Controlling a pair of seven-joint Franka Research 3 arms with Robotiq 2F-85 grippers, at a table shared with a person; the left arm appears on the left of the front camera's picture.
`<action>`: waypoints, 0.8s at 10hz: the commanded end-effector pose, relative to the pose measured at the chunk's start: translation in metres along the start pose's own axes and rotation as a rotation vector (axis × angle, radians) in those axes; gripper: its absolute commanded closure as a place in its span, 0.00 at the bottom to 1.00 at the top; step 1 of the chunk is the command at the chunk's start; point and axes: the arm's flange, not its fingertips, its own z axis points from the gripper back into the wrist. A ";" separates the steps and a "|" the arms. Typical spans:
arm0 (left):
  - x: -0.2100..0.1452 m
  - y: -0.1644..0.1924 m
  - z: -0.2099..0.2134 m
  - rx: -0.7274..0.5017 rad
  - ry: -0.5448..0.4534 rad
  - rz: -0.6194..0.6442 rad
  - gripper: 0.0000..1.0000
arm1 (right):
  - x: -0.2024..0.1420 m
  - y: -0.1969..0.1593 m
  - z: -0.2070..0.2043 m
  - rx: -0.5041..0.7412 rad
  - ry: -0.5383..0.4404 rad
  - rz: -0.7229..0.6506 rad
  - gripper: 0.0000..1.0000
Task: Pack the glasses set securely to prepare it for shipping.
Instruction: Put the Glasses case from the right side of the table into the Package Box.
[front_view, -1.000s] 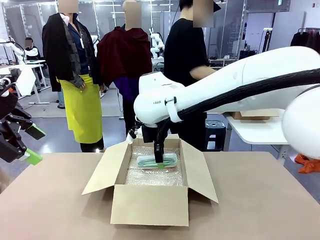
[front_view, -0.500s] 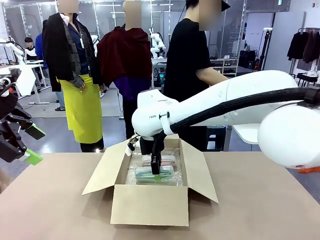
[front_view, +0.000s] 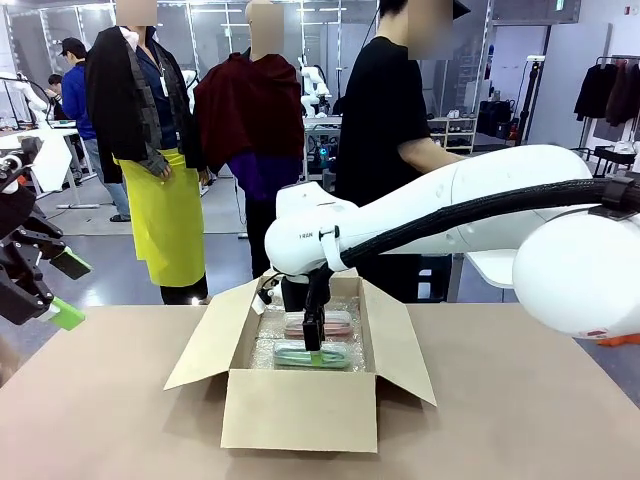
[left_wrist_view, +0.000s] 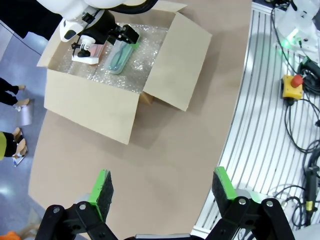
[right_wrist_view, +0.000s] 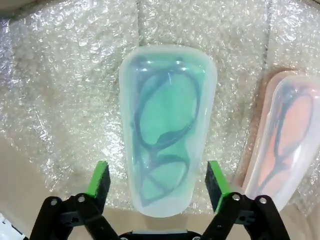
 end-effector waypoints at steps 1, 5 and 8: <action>-0.001 0.000 0.001 -0.006 -0.006 -0.015 0.00 | -0.003 0.004 0.012 0.018 -0.004 -0.014 0.00; -0.001 0.000 0.001 -0.006 -0.006 -0.015 0.00 | -0.003 -0.001 0.007 -0.002 -0.001 -0.004 0.00; -0.001 0.000 0.001 -0.006 -0.006 -0.015 0.00 | -0.003 -0.001 0.007 -0.002 -0.001 -0.004 0.00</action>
